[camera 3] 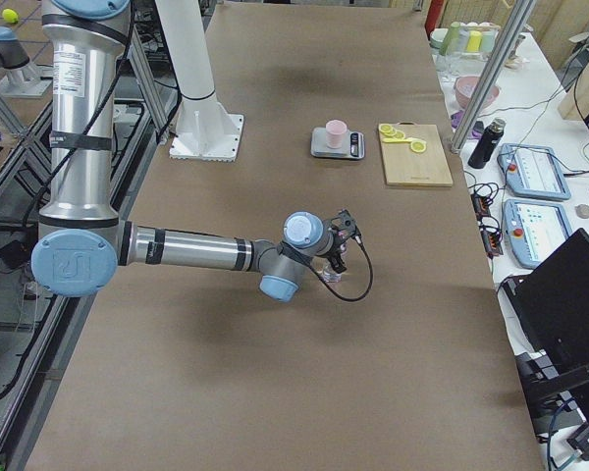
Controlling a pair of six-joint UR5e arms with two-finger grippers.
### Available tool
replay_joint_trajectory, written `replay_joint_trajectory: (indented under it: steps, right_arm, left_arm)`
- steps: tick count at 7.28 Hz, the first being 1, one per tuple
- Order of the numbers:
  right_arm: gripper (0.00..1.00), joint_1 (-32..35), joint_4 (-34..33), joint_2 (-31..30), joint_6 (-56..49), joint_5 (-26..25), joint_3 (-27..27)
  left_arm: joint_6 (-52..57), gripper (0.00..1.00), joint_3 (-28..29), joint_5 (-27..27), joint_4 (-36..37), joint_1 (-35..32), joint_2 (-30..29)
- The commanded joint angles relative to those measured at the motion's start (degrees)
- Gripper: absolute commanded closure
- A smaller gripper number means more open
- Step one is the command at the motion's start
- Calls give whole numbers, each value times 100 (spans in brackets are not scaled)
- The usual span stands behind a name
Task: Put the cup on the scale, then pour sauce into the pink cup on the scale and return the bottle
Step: 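Lower the glass sauce bottle onto the table with the right gripper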
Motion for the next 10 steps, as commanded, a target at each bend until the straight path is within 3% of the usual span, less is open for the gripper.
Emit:
replay_joint_trajectory:
  steps: [1, 10]
  right_arm:
    - [0, 0, 8, -66, 9, 153, -17]
    - [0, 220, -1, -180, -61, 389, -52]
  left_arm:
    - [0, 2, -8, 0, 0, 8, 2]
    - [-26, 2, -43, 0, 0, -1, 10]
